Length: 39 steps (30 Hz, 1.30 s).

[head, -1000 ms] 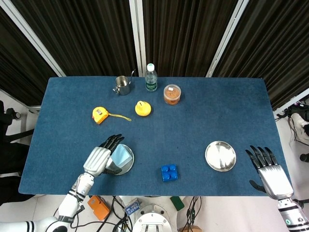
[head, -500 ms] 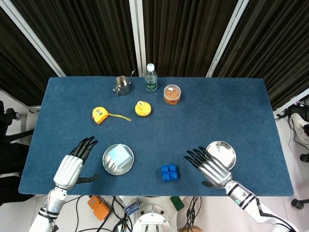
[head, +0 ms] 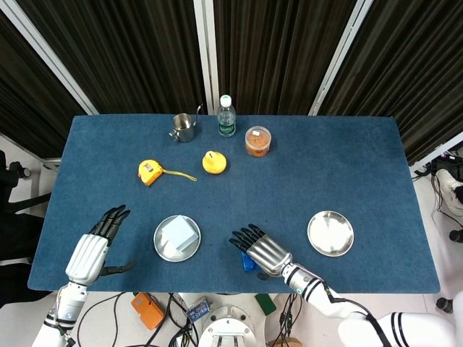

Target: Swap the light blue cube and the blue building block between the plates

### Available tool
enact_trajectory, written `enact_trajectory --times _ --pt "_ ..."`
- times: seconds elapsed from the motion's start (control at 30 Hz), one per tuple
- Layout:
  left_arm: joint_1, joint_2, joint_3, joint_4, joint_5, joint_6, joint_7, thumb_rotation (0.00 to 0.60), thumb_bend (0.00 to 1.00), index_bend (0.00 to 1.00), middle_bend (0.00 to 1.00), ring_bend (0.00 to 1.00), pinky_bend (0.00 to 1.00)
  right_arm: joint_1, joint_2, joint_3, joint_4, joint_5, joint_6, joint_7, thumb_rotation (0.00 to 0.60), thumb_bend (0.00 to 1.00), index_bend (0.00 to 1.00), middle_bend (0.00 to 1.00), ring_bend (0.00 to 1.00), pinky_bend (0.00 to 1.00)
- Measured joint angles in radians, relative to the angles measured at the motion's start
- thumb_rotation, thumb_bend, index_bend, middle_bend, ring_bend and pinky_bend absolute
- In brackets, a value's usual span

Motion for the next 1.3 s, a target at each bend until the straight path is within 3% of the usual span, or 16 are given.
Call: enact_trajectory --times 0.1,0.17,0.27,0.37,0.6,0.83,1.1,1.23,1.3 --pt "0.007 0.005 -0.004 0.003 0.005 0.003 -0.011 0.600 0.00 0.00 0.00 0.00 0.23 0.018 -0.020 -0.005 0.012 0.028 0.020 -0.025 0.600 0.40 0.43 0.39 0.35 0.31" --pt "0.011 0.008 -0.006 0.006 0.007 0.003 -0.018 0.600 0.00 0.00 0.00 0.00 0.23 0.022 -0.029 -0.010 0.019 0.034 0.044 -0.032 0.600 0.43 0.54 0.48 0.45 0.39" --pt "0.016 0.010 -0.010 0.009 0.009 0.002 -0.027 0.600 0.00 0.00 0.00 0.00 0.23 0.026 -0.039 -0.019 0.028 0.038 0.080 -0.040 0.600 0.44 0.65 0.56 0.54 0.48" --pt "0.020 0.012 -0.014 0.009 0.015 0.003 -0.032 0.600 0.00 0.00 0.00 0.00 0.23 0.024 -0.043 -0.024 0.032 0.028 0.118 -0.039 0.600 0.45 0.69 0.60 0.57 0.50" --pt "0.029 0.026 -0.023 0.007 0.027 0.011 -0.049 0.600 0.00 0.00 0.00 0.00 0.22 0.000 0.018 -0.013 0.020 -0.025 0.226 0.000 0.600 0.45 0.67 0.59 0.57 0.50" --pt "0.034 0.029 -0.029 0.032 0.034 0.008 -0.067 0.600 0.00 0.00 0.00 0.00 0.22 -0.043 0.179 0.008 0.068 0.016 0.285 0.062 0.600 0.45 0.65 0.59 0.56 0.49" --pt "0.029 0.019 -0.039 0.053 0.020 -0.024 -0.072 0.600 0.00 0.00 0.00 0.00 0.22 -0.078 0.216 -0.048 0.204 0.020 0.243 0.179 0.600 0.45 0.58 0.59 0.51 0.46" --pt "0.033 0.022 -0.042 0.052 0.025 -0.017 -0.071 0.600 0.00 0.00 0.00 0.00 0.22 -0.096 0.213 -0.082 0.244 -0.023 0.239 0.215 0.600 0.45 0.46 0.54 0.43 0.42" --pt "0.035 0.023 -0.042 0.052 0.027 -0.015 -0.073 0.600 0.00 0.00 0.00 0.00 0.22 -0.101 0.215 -0.094 0.251 -0.033 0.235 0.225 0.600 0.45 0.27 0.41 0.35 0.37"
